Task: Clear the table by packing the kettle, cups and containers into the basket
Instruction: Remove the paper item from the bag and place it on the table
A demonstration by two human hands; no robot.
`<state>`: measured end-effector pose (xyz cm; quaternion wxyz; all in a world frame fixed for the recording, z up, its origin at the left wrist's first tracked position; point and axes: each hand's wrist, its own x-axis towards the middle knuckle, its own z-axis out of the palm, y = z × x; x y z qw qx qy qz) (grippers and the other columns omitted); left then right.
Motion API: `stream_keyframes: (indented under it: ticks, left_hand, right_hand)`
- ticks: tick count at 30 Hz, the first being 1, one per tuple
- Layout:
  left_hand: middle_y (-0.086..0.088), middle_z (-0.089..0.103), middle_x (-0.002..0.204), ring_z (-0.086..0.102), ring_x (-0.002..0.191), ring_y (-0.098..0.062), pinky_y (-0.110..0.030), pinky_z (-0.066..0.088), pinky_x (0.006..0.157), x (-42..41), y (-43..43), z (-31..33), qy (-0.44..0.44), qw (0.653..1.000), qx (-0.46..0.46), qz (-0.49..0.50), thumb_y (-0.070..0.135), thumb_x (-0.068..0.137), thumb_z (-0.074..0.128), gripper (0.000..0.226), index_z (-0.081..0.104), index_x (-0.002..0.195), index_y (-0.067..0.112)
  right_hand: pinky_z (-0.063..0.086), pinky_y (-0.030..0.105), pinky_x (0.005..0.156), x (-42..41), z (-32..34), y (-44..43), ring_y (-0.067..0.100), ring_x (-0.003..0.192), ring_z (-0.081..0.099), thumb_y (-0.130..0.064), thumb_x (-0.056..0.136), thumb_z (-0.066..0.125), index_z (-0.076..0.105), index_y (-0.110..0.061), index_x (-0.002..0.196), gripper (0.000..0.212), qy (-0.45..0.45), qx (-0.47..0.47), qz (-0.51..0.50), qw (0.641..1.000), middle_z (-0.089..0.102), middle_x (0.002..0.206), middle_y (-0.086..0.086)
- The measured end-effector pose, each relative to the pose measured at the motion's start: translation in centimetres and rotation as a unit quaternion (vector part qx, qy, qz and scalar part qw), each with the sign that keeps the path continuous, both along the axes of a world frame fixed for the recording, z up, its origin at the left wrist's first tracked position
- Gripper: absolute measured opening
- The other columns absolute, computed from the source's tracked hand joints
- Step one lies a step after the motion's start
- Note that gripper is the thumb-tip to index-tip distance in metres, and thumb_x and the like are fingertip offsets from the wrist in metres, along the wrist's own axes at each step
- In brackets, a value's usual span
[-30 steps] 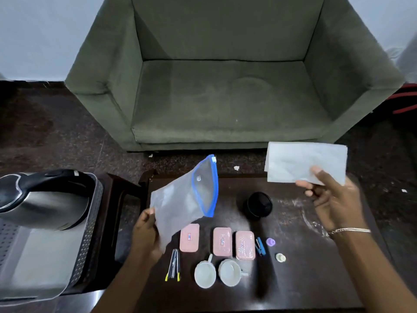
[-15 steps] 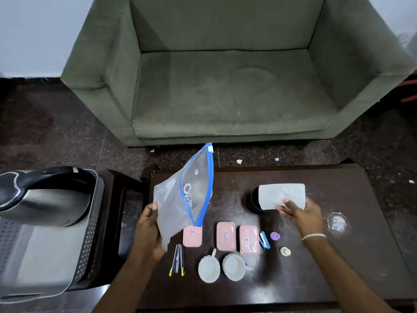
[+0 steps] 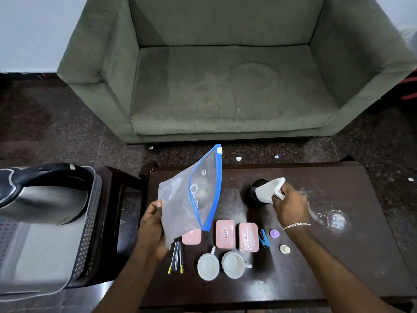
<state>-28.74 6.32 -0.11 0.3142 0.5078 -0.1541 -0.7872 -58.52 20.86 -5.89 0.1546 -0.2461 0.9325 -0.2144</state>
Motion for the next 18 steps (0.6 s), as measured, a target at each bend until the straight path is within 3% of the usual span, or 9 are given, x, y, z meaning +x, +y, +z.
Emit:
stream_keyframes:
  ticks: [4,6,9,11,14,18]
  left_hand:
    - [-0.007,0.074,0.094,0.07,0.077,-0.022,-0.029,0.062,0.057,-0.1,-0.1,-0.3,-0.005,1.0,-0.001,-0.002,0.01,0.109,0.041,0.029,0.057,0.087,0.019]
    - [-0.005,0.075,0.089,0.072,0.07,-0.018,-0.029,0.061,0.055,-0.1,-0.2,-0.5,-0.019,1.0,-0.008,-0.007,0.011,0.109,0.043,0.028,0.057,0.086,0.02]
    - [-0.004,0.077,0.09,0.073,0.073,-0.019,-0.031,0.062,0.057,-0.1,-0.2,-0.9,-0.023,1.0,-0.013,-0.015,0.013,0.108,0.045,0.027,0.059,0.086,0.02]
    - [-0.004,0.077,0.091,0.073,0.074,-0.019,-0.032,0.062,0.057,-0.2,-0.3,-1.0,-0.023,1.0,-0.014,-0.015,0.013,0.108,0.046,0.028,0.059,0.085,0.02]
    - [-0.004,0.076,0.093,0.071,0.078,-0.02,-0.031,0.062,0.059,-0.2,-0.5,-1.2,-0.023,0.999,-0.015,-0.018,0.013,0.108,0.046,0.026,0.058,0.086,0.02]
    - [-0.003,0.077,0.088,0.074,0.071,-0.016,-0.03,0.062,0.057,-0.6,-0.3,-1.0,-0.014,1.0,-0.019,-0.017,0.013,0.108,0.045,0.027,0.056,0.084,0.019]
  right_hand:
    - [0.054,0.04,0.072,0.2,-0.8,-1.1,0.044,0.086,0.069,-0.009,0.083,0.065,0.067,-0.011,0.099,0.017,-0.018,0.008,0.001,1.0,0.073,0.09,0.023]
    - [0.05,0.032,0.062,0.4,-1.1,-1.9,0.034,0.073,0.072,-0.011,0.082,0.063,0.068,-0.01,0.093,0.012,-0.053,0.021,-0.024,0.998,0.074,0.077,0.016]
    - [0.052,0.027,0.058,0.5,-1.6,-2.6,0.026,0.057,0.072,-0.019,0.084,0.065,0.07,-0.011,0.09,0.011,-0.093,0.049,-0.031,0.994,0.072,0.065,0.013]
    - [0.041,0.02,0.047,0.7,-1.9,-3.0,0.019,0.048,0.069,-0.019,0.085,0.068,0.07,-0.01,0.088,0.01,-0.106,0.055,-0.027,0.992,0.069,0.058,0.01]
    - [0.037,0.015,0.035,1.0,-2.2,-3.2,0.009,0.031,0.06,-0.013,0.085,0.072,0.074,-0.008,0.093,0.01,-0.163,0.029,-0.035,0.986,0.06,0.043,-0.002]
    - [0.033,0.007,0.033,1.0,-2.2,-3.0,0.004,0.027,0.056,-0.013,0.086,0.075,0.073,-0.001,0.102,0.019,-0.19,0.015,-0.061,0.98,0.053,0.03,-0.008]
